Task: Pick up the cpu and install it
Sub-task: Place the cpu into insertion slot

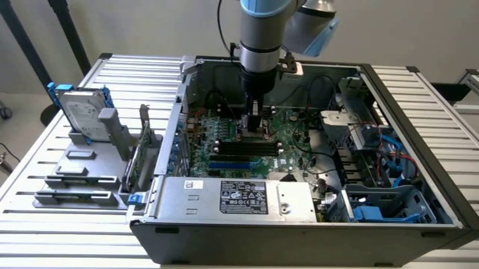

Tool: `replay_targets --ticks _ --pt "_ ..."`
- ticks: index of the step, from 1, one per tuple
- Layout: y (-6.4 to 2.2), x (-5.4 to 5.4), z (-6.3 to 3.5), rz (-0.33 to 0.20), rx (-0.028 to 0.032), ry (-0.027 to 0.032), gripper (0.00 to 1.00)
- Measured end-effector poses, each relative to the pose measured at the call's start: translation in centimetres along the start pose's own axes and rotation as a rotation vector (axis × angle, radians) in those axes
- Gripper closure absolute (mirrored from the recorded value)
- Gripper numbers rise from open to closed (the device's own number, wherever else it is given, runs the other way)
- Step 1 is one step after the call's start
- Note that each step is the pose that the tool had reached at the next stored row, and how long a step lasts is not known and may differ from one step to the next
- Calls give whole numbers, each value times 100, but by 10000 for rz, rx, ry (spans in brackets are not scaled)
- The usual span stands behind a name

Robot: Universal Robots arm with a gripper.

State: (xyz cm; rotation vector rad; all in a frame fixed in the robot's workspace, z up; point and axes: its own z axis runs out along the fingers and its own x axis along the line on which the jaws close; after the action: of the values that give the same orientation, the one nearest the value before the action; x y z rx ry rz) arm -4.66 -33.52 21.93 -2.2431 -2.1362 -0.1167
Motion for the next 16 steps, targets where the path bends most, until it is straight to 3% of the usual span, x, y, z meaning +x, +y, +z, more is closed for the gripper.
replay_targets --ticks 5,10,16 --pt "-9 -6 67 -17 -190 8 45" --pt "-10 -7 75 -18 -200 -8 45" --pt "-12 -11 121 -28 -270 -148 45"
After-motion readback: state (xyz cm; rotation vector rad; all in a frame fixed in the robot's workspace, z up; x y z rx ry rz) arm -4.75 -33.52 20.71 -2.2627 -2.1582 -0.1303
